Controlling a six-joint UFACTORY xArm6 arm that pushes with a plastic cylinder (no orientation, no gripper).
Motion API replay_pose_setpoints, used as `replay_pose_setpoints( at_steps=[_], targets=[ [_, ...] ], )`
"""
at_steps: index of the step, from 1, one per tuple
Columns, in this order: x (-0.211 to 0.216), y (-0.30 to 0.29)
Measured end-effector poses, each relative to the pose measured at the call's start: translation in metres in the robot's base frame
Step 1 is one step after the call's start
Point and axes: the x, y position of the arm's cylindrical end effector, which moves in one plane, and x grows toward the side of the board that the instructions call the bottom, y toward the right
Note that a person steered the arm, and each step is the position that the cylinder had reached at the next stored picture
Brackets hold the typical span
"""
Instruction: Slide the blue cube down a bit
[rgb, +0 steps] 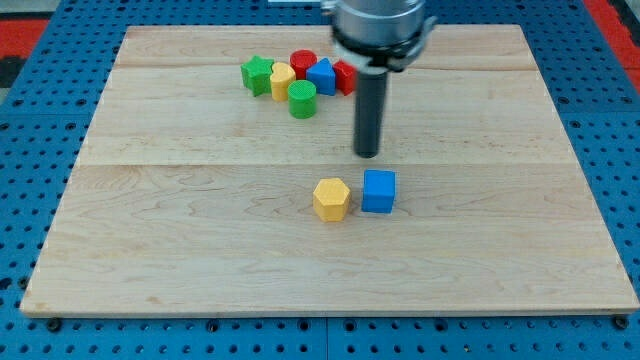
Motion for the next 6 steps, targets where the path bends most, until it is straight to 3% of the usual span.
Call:
replay_pose_setpoints(
  at_steps=[1, 3, 4, 5, 6],
  targets=[
    [0.017, 0.036],
    [0.083, -0.027],
    [0.088, -0.041],
    [0.071, 0.0],
    [0.035, -0.001]
  ],
)
